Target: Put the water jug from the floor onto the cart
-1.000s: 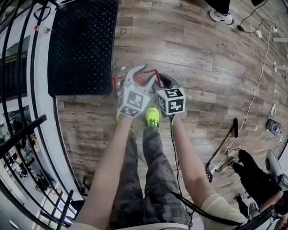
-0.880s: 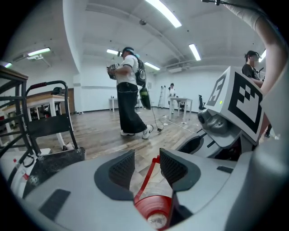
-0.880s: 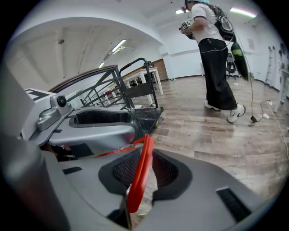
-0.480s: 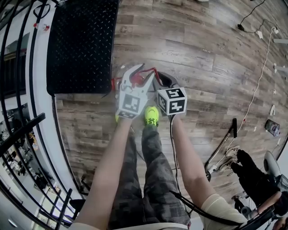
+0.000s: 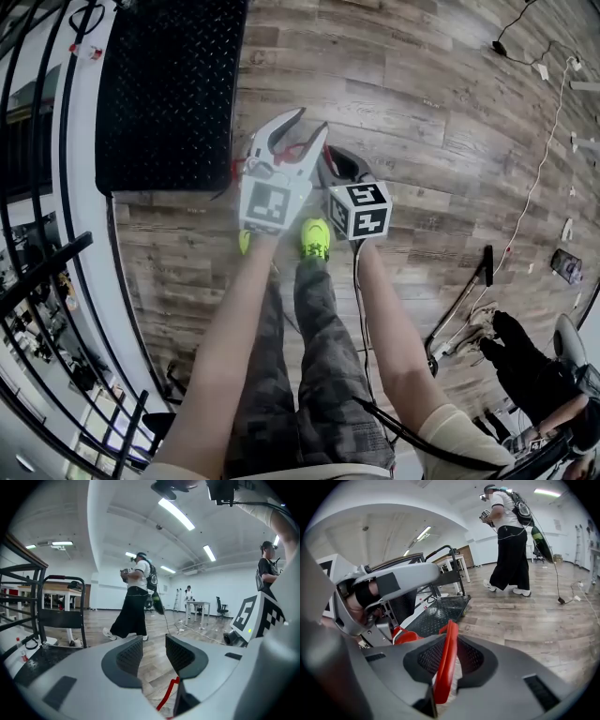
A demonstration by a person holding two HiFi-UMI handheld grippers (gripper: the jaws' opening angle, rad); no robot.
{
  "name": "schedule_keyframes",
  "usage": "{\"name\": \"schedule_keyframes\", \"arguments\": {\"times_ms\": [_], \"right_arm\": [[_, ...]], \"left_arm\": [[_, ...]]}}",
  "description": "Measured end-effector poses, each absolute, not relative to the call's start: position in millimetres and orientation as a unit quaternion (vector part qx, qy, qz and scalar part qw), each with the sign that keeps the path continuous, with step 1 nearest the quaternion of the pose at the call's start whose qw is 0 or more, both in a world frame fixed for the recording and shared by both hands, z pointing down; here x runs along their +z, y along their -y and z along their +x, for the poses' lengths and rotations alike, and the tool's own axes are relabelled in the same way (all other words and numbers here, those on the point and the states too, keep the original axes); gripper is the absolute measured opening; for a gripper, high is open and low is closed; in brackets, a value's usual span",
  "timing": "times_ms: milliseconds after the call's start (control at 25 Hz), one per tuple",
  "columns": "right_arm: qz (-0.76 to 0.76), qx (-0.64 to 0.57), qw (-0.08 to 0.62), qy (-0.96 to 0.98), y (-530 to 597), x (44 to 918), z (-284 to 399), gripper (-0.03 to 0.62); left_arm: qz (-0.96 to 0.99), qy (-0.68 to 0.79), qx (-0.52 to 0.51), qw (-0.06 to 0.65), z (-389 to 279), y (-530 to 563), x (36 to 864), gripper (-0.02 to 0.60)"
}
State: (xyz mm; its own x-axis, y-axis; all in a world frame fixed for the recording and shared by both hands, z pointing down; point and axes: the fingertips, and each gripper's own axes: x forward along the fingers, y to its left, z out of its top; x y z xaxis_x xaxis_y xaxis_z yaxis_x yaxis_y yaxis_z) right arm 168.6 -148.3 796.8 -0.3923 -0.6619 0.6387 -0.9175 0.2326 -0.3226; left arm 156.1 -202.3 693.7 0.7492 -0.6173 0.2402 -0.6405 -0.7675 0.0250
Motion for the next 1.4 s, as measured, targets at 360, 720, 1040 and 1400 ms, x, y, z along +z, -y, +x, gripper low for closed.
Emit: {"name": "schedule_keyframes", "arguments": {"times_ms": [360,720,1040,1400], "right_arm": [[0.501,0.36,0.174,0.767,142,785,155,0.072],[0.518,0.353,0.143,0.766,140,746,149,0.077],[0.55,0.345,0.115,0.751,156,712,168,0.08],[0.551,0.346,0.086,0.754,176,663,163,0.083]], "left_arm": [[0.937,0.33,0.111,0.033,156,203,682,0.138],[0.934,0.333,0.123,0.023,138,192,673,0.011],[0.929,0.344,0.135,0.028,126,185,664,0.011],[0.93,0.341,0.133,0.03,122,185,624,0.011]]}}
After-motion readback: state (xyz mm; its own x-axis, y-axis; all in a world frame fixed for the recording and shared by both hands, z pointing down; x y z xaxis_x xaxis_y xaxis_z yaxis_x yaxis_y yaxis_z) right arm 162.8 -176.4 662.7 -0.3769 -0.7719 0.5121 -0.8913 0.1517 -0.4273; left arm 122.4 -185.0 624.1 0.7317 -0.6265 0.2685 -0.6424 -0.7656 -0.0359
